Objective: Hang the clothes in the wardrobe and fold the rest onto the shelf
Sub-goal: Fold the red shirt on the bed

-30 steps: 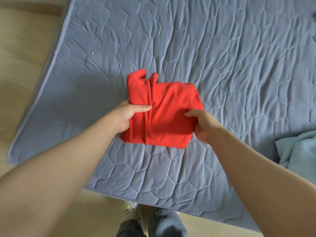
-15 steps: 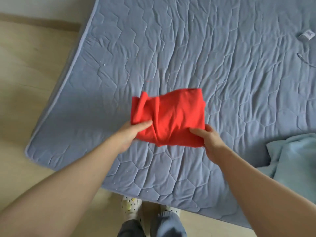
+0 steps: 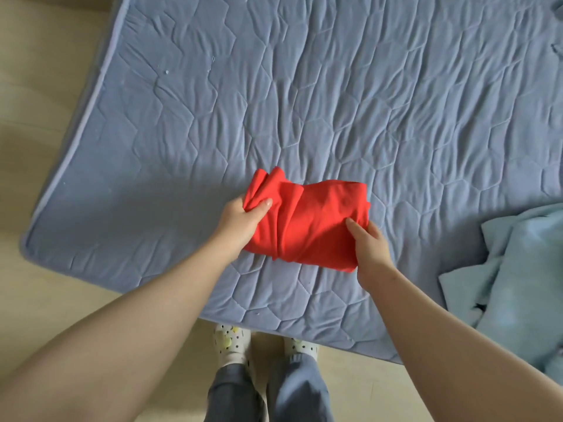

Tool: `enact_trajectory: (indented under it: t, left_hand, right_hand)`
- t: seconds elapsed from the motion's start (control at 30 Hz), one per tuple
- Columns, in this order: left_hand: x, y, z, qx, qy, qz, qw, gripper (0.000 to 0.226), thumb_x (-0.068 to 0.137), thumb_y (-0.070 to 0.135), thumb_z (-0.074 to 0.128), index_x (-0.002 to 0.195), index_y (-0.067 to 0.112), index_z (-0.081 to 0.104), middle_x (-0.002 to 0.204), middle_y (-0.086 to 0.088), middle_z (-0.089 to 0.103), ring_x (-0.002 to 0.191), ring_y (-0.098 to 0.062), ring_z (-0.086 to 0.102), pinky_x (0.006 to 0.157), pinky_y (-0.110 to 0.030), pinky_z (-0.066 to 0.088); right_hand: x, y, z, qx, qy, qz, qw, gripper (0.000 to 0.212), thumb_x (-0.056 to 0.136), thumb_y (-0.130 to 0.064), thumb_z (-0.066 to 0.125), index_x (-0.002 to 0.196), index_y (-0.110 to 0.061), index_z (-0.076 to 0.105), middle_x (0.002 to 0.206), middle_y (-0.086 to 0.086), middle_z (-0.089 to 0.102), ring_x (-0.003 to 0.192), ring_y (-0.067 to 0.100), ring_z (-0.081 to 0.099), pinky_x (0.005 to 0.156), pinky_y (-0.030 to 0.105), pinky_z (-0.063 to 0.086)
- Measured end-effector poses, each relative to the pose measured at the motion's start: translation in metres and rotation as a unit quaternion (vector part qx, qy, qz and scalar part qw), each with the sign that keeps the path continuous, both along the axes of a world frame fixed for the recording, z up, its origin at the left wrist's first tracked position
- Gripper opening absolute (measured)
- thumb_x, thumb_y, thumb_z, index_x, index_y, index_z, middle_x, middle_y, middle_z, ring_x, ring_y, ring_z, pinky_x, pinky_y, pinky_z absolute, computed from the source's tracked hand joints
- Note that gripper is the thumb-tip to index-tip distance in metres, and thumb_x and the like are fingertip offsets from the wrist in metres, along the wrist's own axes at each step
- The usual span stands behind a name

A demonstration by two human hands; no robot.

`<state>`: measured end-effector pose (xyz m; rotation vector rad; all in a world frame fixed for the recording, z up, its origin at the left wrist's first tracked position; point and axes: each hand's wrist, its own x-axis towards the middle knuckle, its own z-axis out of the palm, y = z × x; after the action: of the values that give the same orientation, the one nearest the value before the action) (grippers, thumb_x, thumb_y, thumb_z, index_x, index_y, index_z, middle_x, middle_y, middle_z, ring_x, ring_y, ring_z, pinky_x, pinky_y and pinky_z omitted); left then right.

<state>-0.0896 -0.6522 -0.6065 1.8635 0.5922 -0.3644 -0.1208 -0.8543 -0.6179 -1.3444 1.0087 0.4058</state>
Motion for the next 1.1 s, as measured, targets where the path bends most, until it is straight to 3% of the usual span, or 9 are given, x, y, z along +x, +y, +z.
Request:
enact_trajectory:
  t: [0.17, 0.3, 0.4, 0.47, 0.57, 0.63, 0.73, 0.97, 1.1]
  left_hand:
    - [0.023, -0.003, -0.026, 0.140, 0.030, -0.069, 0.987, 0.028, 0.093, 0.033, 0.052, 0.093, 0.010, 0.067, 0.088, -0.017, 0.067, 0.084, -0.025, 0.060, 0.064, -0.028, 0.034]
    - [0.027, -0.012, -0.047, 0.256, 0.063, -0.062, 0.962, 0.030, 0.091, 0.029, 0.055, 0.114, 0.011, 0.055, 0.115, -0.016, 0.060, 0.110, -0.033, 0.053, 0.085, -0.034, 0.037]
    - [0.013, -0.025, -0.037, 0.381, -0.127, -0.082, 0.912, 0.041, 0.082, 0.015, 0.057, 0.123, 0.013, 0.054, 0.122, -0.012, 0.056, 0.116, -0.031, 0.048, 0.095, -0.040, 0.032]
    - [-0.002, -0.036, -0.033, 0.363, -0.287, -0.195, 0.865, 0.038, 0.081, 0.015, 0.051, 0.117, 0.013, 0.061, 0.121, -0.009, 0.061, 0.119, -0.028, 0.051, 0.099, -0.042, 0.034]
    - [-0.015, -0.036, -0.043, 0.377, -0.223, -0.375, 0.817, 0.042, 0.091, 0.028, 0.047, 0.131, 0.020, 0.054, 0.137, -0.001, 0.052, 0.135, -0.027, 0.037, 0.109, -0.053, 0.022]
    - [-0.014, -0.028, -0.061, 0.410, -0.086, -0.378, 0.826, 0.050, 0.093, 0.045, 0.041, 0.142, 0.032, 0.037, 0.151, 0.005, 0.030, 0.144, -0.022, 0.015, 0.112, -0.055, 0.007]
    - [-0.007, -0.024, -0.089, 0.403, -0.003, -0.359, 0.842, 0.061, 0.088, 0.059, 0.038, 0.144, 0.043, 0.021, 0.157, 0.005, 0.012, 0.145, -0.021, 0.001, 0.109, -0.062, 0.006]
    - [0.003, -0.020, -0.117, 0.401, 0.024, -0.411, 0.819, 0.069, 0.088, 0.064, 0.029, 0.147, 0.042, 0.001, 0.158, -0.003, -0.004, 0.144, -0.026, -0.010, 0.111, -0.057, 0.003]
    - [-0.007, -0.022, -0.105, 0.359, 0.032, -0.322, 0.876, 0.062, 0.087, 0.060, 0.041, 0.143, 0.049, 0.015, 0.157, 0.003, -0.002, 0.142, -0.029, 0.004, 0.112, -0.052, 0.013]
  right_hand:
    - [-0.003, -0.003, -0.020, -0.150, 0.080, 0.034, 0.985, 0.027, 0.095, -0.029, 0.046, 0.079, -0.011, 0.057, 0.070, 0.002, 0.050, 0.072, 0.022, 0.048, 0.065, 0.028, 0.037]
    - [-0.002, 0.004, -0.031, -0.343, 0.103, 0.171, 0.918, 0.029, 0.093, -0.026, 0.047, 0.116, -0.012, 0.056, 0.122, 0.014, 0.054, 0.115, 0.033, 0.047, 0.094, 0.037, 0.033]
    - [0.001, 0.019, -0.021, -0.490, -0.008, 0.194, 0.850, 0.048, 0.080, -0.010, 0.052, 0.127, -0.021, 0.050, 0.137, 0.005, 0.043, 0.122, 0.028, 0.039, 0.098, 0.035, 0.019]
    - [0.000, 0.031, -0.017, -0.497, -0.126, 0.281, 0.811, 0.051, 0.080, -0.008, 0.051, 0.130, -0.021, 0.052, 0.142, 0.006, 0.044, 0.129, 0.027, 0.038, 0.104, 0.038, 0.015]
    - [-0.004, 0.036, -0.028, -0.455, -0.121, 0.447, 0.761, 0.046, 0.095, -0.028, 0.040, 0.141, -0.027, 0.039, 0.154, 0.001, 0.025, 0.143, 0.021, 0.016, 0.112, 0.043, 0.005]
    - [-0.004, 0.031, -0.048, -0.426, -0.053, 0.479, 0.766, 0.050, 0.098, -0.042, 0.031, 0.146, -0.035, 0.024, 0.158, -0.001, 0.012, 0.145, 0.018, 0.002, 0.113, 0.046, -0.001]
    - [0.000, 0.030, -0.078, -0.398, -0.012, 0.457, 0.796, 0.057, 0.094, -0.052, 0.029, 0.148, -0.039, 0.013, 0.159, -0.001, 0.001, 0.145, 0.017, -0.006, 0.114, 0.051, -0.002]
    - [-0.002, 0.027, -0.108, -0.412, -0.026, 0.448, 0.793, 0.062, 0.092, -0.058, 0.026, 0.147, -0.043, 0.004, 0.158, -0.004, -0.007, 0.145, 0.015, -0.011, 0.113, 0.051, -0.005]
    - [-0.007, 0.025, -0.096, -0.414, -0.022, 0.385, 0.824, 0.071, 0.089, -0.058, 0.041, 0.149, -0.037, 0.008, 0.159, -0.002, -0.003, 0.145, 0.017, -0.005, 0.113, 0.049, 0.000]
